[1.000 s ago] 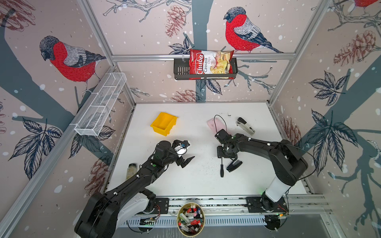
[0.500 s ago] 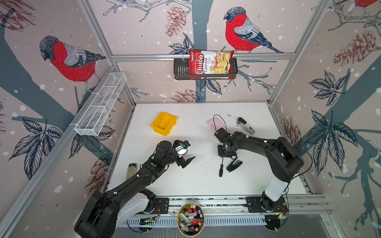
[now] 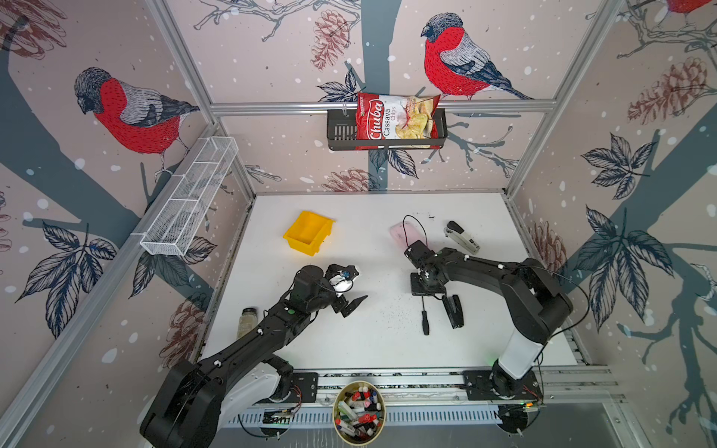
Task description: Put the screwdriver in the bin
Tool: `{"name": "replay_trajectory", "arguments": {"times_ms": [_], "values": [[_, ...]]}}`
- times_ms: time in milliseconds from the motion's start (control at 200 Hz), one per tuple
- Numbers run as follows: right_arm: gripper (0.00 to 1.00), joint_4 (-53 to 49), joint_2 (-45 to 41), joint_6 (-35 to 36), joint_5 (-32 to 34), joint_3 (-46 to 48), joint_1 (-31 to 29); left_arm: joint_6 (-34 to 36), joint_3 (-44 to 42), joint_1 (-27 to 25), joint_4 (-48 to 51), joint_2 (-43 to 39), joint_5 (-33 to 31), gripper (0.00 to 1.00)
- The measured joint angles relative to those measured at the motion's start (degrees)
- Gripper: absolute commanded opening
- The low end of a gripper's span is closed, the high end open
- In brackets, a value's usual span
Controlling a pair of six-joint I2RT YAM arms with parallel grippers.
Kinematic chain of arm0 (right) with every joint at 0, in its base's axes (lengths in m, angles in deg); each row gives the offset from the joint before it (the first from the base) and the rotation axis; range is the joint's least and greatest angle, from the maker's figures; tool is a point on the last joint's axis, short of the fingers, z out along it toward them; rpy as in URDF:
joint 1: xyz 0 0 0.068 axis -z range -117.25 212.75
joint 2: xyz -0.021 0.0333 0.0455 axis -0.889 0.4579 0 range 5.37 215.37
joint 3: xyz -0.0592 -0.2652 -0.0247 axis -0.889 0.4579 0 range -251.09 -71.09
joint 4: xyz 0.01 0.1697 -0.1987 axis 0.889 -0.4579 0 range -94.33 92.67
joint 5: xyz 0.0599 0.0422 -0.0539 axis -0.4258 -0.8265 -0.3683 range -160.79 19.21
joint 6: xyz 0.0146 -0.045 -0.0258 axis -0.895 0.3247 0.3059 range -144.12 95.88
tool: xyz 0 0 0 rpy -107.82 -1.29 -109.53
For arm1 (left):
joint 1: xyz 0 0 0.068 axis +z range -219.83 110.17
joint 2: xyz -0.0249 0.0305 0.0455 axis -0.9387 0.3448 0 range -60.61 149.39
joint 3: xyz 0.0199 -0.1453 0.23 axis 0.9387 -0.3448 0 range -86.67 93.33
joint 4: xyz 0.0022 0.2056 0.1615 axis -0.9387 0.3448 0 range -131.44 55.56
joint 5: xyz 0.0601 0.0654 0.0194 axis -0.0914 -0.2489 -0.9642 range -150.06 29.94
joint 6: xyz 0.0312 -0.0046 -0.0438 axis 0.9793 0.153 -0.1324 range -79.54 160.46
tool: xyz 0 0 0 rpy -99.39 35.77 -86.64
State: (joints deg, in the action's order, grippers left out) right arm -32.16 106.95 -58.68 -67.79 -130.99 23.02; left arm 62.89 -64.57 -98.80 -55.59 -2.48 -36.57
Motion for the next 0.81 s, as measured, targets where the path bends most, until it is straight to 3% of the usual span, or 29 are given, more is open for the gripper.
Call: {"name": "replay_trajectory", "arguments": {"times_ms": [340, 695, 806], "values": [[0.00, -0.1, -0.8, 0.4, -0.7, -0.5, 0.5, -2.6, 0.7, 0.0, -0.3, 0.8, -0.1, 0.98], [0.00, 0.5, -5.6, 4.7, -0.9, -7.2, 2.0, -21.5, 5.7, 0.0, -3.7, 1.0, -14.7, 0.98], [0.00, 1.3, -7.6, 6.2, -0.8, -9.6, 3.1, -27.9, 9.5, 0.9, -4.0, 2.9, -16.0, 0.98]]}}
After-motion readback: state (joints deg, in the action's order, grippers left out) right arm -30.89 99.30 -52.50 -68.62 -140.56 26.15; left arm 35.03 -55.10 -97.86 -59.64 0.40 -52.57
